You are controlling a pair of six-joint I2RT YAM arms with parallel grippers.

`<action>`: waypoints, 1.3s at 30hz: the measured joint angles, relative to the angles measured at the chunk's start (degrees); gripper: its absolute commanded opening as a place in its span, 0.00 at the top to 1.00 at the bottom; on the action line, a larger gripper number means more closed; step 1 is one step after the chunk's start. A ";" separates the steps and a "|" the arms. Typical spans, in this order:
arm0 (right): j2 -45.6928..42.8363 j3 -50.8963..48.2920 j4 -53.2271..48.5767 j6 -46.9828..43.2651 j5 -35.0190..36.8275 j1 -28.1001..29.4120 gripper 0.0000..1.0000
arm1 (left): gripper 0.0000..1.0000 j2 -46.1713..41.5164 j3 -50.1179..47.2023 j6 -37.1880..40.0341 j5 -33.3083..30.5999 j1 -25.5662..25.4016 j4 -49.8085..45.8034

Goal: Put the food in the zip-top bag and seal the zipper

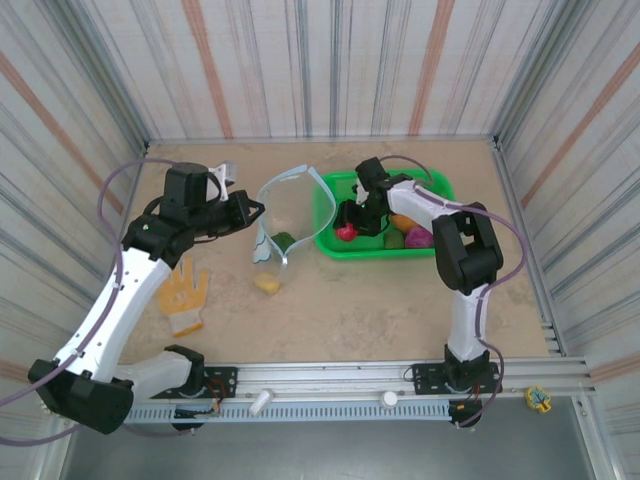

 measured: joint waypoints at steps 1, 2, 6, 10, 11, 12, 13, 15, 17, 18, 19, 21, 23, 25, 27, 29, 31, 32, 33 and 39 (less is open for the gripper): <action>-1.64 -0.39 -0.13 0.00 0.17 -0.68 0.37 | 1.00 -0.04 0.00 0.00 -0.11 0.00 -0.02; -3.32 -0.57 -0.28 0.00 0.24 -1.38 0.37 | 1.00 -0.07 0.00 0.00 -0.13 0.00 -0.02; -12.33 0.00 -0.94 -0.68 0.76 -4.33 0.38 | 1.00 -0.04 0.00 0.00 -0.13 0.00 -0.02; -18.88 6.69 -3.76 -1.92 1.73 -3.43 0.40 | 1.00 -0.04 0.00 -0.07 -0.13 0.00 0.00; -20.09 8.44 -3.96 -2.23 1.81 -2.62 0.40 | 1.00 -0.04 0.00 -0.15 -0.13 0.00 0.00; -21.27 10.08 -4.24 -2.47 1.81 -1.55 0.40 | 1.00 -0.04 0.00 -0.20 -0.11 0.00 0.00; -22.47 11.74 -4.52 -2.78 2.01 -0.04 0.40 | 1.00 -0.04 0.00 -0.20 -0.11 0.00 0.00; -23.82 14.29 -5.27 -3.52 2.01 2.82 0.40 | 1.00 -0.02 0.00 -0.28 -0.11 0.00 0.00; -24.15 16.72 -6.21 -4.24 2.45 5.88 0.40 | 1.00 0.00 0.00 -0.42 -0.11 0.00 0.00; -24.13 17.62 -6.58 -4.79 2.62 7.65 0.40 | 1.00 0.04 0.00 -0.42 -0.11 0.00 0.02; -24.02 18.05 -6.99 -5.22 2.67 8.98 0.40 | 1.00 0.09 0.00 -0.42 -0.11 0.00 0.04; -23.08 19.19 -8.55 -5.90 3.02 11.65 0.39 | 1.00 0.28 0.00 -0.44 -0.11 0.00 0.07; -20.92 20.90 -10.54 -6.84 4.13 14.01 0.39 | 1.00 0.46 0.00 -0.44 -0.11 0.00 0.15; -17.73 23.39 -12.96 -7.21 5.62 15.89 0.38 | 1.00 0.76 0.00 -0.46 -0.11 0.00 0.44; -14.34 25.57 -14.51 -7.56 7.04 17.31 0.38 | 1.00 1.29 0.00 -0.61 -0.13 0.00 0.68; -11.15 27.41 -16.31 -7.91 8.59 18.27 0.37 | 1.00 1.79 0.00 -0.87 -0.15 0.00 1.16; -7.69 29.92 -18.36 -7.98 10.38 18.93 0.37 | 1.00 2.40 0.00 -1.31 -0.15 0.00 1.81; -5.79 31.61 -19.43 -7.98 11.26 19.19 0.36 | 1.00 2.73 0.02 -1.57 -0.15 0.00 2.12; -3.98 33.27 -20.28 -7.96 12.20 19.32 0.36 | 1.00 3.13 0.04 -1.84 -0.15 0.00 2.34; 5.03 41.72 -24.28 -7.69 18.18 19.41 0.35 | 1.00 6.12 0.96 -3.52 -0.15 0.00 3.45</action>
